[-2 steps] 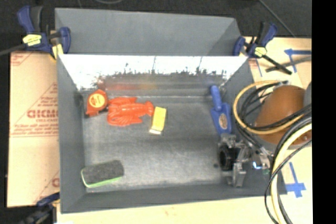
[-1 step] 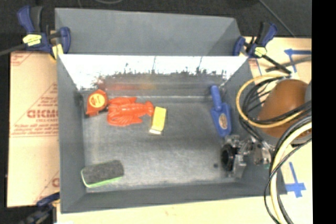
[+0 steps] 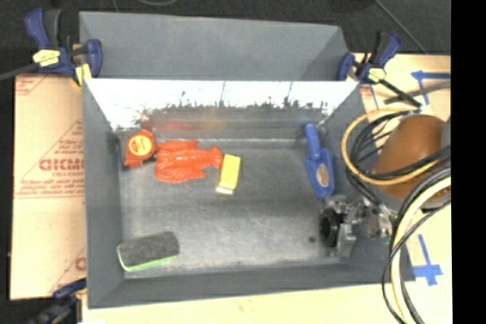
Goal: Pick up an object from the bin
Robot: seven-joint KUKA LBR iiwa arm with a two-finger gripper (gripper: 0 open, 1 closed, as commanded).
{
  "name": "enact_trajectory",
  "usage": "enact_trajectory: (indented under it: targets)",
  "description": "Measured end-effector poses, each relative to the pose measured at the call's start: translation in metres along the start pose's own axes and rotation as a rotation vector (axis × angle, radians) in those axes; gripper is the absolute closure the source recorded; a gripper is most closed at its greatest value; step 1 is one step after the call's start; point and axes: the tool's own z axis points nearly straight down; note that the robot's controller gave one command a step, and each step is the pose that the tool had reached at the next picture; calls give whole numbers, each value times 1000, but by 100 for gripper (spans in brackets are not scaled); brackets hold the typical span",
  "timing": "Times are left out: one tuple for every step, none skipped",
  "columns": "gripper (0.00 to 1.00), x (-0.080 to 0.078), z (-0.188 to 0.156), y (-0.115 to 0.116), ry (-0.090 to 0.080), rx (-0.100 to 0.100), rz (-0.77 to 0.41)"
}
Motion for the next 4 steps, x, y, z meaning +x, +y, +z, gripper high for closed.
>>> enact_trajectory:
  targets:
    - [100,1,-4,0,5,-1,0]
    - [100,3,-25,1,13,-3,-1]
    - [100,1,-48,0,4,0,-1]
    - [100,-1,-58,-1,-2,2,-1]
